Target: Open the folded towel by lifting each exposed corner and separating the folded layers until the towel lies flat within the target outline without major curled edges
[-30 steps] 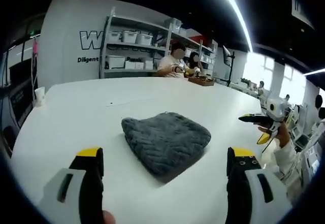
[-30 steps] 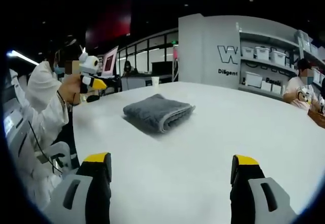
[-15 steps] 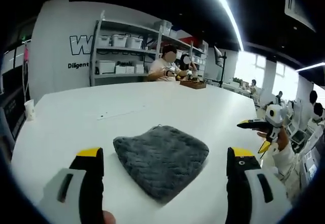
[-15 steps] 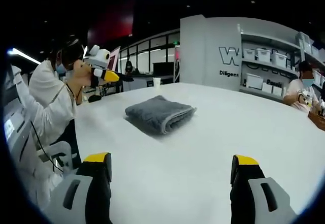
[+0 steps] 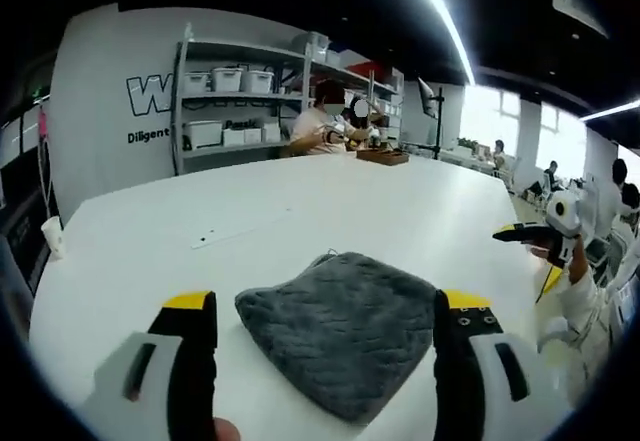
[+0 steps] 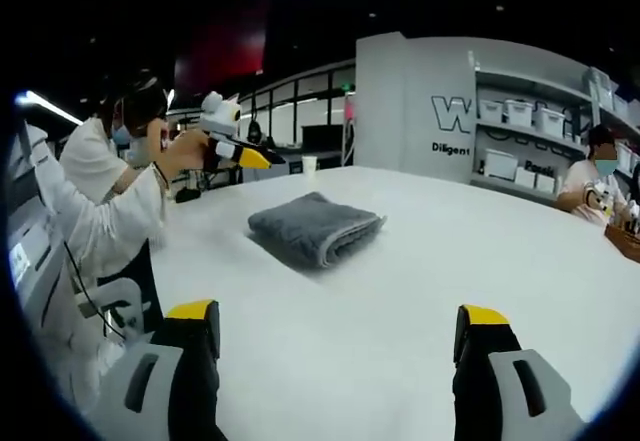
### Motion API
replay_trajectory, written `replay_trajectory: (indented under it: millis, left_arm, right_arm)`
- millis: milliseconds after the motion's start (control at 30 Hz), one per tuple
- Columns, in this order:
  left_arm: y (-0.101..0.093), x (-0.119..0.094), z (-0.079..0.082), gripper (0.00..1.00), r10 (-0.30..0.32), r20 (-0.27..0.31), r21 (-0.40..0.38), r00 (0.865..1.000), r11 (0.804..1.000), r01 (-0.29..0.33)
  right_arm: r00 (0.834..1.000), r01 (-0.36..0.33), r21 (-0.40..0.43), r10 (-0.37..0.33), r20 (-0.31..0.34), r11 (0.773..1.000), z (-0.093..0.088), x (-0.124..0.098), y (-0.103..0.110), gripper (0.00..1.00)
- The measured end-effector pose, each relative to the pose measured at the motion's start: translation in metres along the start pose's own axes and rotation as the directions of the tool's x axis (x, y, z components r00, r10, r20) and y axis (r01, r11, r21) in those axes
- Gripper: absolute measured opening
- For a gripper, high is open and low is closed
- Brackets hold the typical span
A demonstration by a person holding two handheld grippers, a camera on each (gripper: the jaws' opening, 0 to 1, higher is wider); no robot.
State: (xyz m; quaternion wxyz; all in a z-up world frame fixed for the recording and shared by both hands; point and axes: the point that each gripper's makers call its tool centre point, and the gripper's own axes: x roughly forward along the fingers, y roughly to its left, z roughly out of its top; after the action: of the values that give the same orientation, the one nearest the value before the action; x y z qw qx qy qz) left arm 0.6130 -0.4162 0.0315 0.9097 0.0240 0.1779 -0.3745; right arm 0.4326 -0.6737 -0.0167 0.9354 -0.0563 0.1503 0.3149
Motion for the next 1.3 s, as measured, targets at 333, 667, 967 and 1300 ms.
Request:
replay_trajectory:
  millis: [333, 667, 967, 1300]
  left_arm:
    - [0.045, 0.031, -0.016, 0.56, 0.067, -0.013, -0.123, 0.998, 0.99, -0.068]
    - [0.061, 0.064, -0.031, 0.53, 0.086, -0.08, -0.139, 0.993, 0.986, -0.096]
    - [0.06, 0.076, -0.052, 0.35, 0.052, -0.113, -0.153, 0.992, 0.986, -0.069]
    - [0.061, 0.076, -0.058, 0.15, 0.05, -0.13, -0.123, 0.99, 0.99, -0.066]
  right_arm:
    - [1.0, -0.003, -0.001, 0.003, 0.009, 1.0, 0.002, -0.002, 0.001, 0.97]
    - [1.0, -0.002, 0.005, 0.002, 0.003, 1.0, -0.001, -0.002, 0.0, 0.96]
    - [1.0, -0.003, -0.004, 0.003, -0.003, 1.0, -0.002, -0.001, 0.0, 0.96]
    - [1.0, -0.003, -0.008, 0.003, -0.002, 1.0, -0.001, -0.001, 0.0, 0.95]
